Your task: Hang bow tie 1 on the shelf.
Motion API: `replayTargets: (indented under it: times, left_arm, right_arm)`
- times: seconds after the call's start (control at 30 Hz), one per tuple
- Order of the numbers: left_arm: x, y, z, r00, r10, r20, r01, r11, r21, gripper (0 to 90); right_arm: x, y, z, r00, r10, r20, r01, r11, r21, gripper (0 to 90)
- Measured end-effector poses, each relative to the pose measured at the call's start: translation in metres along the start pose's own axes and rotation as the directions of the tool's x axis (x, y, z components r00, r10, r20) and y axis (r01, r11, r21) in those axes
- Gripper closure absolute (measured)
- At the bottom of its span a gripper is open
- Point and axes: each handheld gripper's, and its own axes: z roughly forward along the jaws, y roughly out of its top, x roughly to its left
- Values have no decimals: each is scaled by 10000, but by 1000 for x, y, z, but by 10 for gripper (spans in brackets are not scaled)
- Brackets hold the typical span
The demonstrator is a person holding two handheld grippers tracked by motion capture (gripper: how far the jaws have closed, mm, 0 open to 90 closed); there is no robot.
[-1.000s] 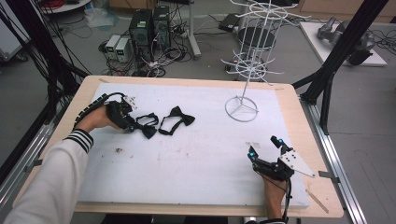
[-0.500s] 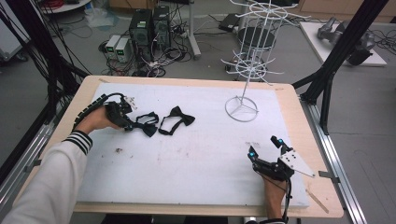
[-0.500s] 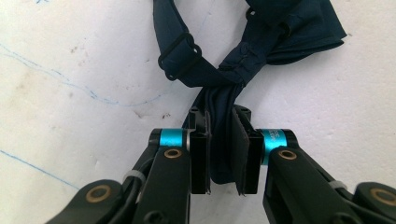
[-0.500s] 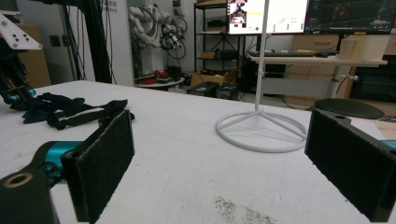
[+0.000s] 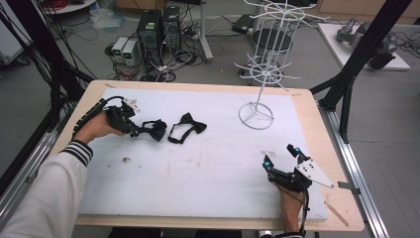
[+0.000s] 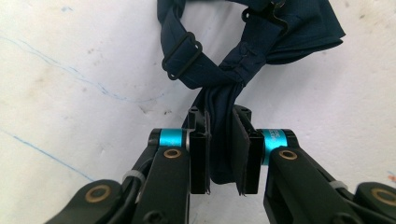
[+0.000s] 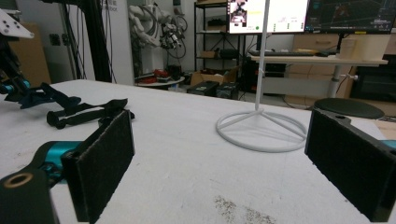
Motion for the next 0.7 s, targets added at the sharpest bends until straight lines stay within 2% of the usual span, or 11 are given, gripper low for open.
replayTargets:
  times: [0.17,0.27,0.37,0.47,0.53,0.63,0.7]
  left_arm:
    - [-5,0,-11,10000,12,-20,-13,9990,-445,784]
    - [-8,1,-17,9996,99,-266,-117,9976,-686,785]
    - [-9,1,-22,9999,-127,-80,115,9912,-1317,786]
    - [-12,2,-27,9998,-185,-100,167,9879,-1539,786]
    - [-15,3,-30,9998,-210,31,213,9815,-1904,786]
    - [-19,7,-34,9997,-213,155,244,9718,-2345,786]
    - [-22,9,-36,9997,-158,208,205,9679,-2507,786]
  right_arm:
    - [2,0,0,9999,-113,-54,113,9999,62,76]
    - [1,0,0,10000,-59,-49,59,10000,63,76]
    - [0,0,0,10000,-38,-52,38,10000,36,76]
    - [1,0,0,10000,-62,-49,63,10000,55,76]
    - [1,0,0,10000,-55,-65,55,10000,38,76]
    - [-1,0,0,9999,137,-74,-137,9999,16,76]
    - [-4,1,1,9990,435,-94,-435,9990,59,76]
